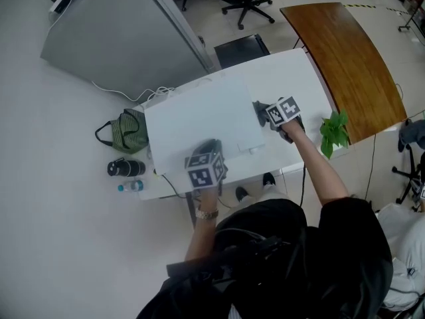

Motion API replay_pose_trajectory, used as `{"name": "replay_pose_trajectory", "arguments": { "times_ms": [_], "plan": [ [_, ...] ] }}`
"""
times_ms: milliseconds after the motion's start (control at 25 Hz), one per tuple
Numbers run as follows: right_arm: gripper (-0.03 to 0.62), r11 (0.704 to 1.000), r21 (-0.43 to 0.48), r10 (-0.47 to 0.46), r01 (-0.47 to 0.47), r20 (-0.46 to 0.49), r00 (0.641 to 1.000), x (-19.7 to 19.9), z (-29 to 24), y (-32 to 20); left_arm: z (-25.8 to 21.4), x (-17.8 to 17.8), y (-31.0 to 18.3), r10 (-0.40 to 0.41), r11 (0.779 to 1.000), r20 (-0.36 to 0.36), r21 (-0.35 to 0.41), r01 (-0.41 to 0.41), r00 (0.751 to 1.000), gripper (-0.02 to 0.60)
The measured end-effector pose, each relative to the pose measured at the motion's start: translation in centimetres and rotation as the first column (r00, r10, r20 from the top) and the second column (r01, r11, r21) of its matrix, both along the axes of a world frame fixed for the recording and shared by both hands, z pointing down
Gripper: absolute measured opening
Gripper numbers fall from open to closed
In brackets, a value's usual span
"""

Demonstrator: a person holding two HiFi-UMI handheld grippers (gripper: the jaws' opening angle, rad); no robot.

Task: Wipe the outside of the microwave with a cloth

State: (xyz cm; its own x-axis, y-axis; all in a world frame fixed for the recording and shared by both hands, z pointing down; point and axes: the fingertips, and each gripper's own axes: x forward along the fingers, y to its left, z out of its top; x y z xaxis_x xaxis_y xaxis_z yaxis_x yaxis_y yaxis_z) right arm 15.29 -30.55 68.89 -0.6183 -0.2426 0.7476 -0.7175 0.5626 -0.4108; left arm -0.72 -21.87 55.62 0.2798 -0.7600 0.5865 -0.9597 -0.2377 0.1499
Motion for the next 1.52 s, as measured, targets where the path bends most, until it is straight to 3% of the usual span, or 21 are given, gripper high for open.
{"name": "replay_pose_trajectory", "arguments": {
  "times_ms": [200, 560, 760, 920, 1120, 1240, 1520],
  "plan": [
    [0.057, 0.997, -0.054, 0.041, -0.047, -0.102, 0.994, -0.2, 6.3, 1.0, 0.3, -0.6, 1.0, 0.0, 1.0, 0.009, -0.016, 0.001, 1.0, 0.048],
    [0.055, 0.982, -0.179, 0.036, -0.061, -0.138, 0.99, 0.4, 13.6, 2.8, 0.3, -3.0, 1.3, -0.037, 0.999, 0.009, -0.012, 0.037, 0.999, 0.048],
    [0.057, 0.987, -0.14, 0.052, -0.075, -0.166, 0.985, 1.7, 11.7, 1.2, 0.1, -2.7, 1.3, -0.018, 1.0, 0.006, -0.009, 0.019, 1.0, 0.048],
    [0.058, 0.994, -0.058, 0.087, -0.091, -0.067, 0.994, 2.0, 5.1, -0.7, 0.1, -2.3, 1.2, 0.001, 1.0, 0.003, -0.008, -0.001, 1.0, 0.048],
    [0.058, 1.0, -0.001, 0.008, -0.008, 0.024, 1.0, 0.7, -0.6, 2.0, 0.1, -2.5, 1.3, 0.002, 1.0, 0.001, -0.007, -0.002, 1.0, 0.048],
    [0.058, 1.0, -0.025, -0.016, 0.016, -0.012, 1.0, 0.3, 1.0, 3.4, -0.1, -2.5, 1.1, 0.003, 1.0, -0.001, -0.001, -0.003, 1.0, 0.048],
    [0.057, 0.992, -0.123, 0.024, -0.036, -0.096, 0.995, 0.6, 8.5, 6.0, 0.1, -2.4, 1.3, 0.003, 1.0, -0.003, -0.002, -0.003, 1.0, 0.048]
  ]
}}
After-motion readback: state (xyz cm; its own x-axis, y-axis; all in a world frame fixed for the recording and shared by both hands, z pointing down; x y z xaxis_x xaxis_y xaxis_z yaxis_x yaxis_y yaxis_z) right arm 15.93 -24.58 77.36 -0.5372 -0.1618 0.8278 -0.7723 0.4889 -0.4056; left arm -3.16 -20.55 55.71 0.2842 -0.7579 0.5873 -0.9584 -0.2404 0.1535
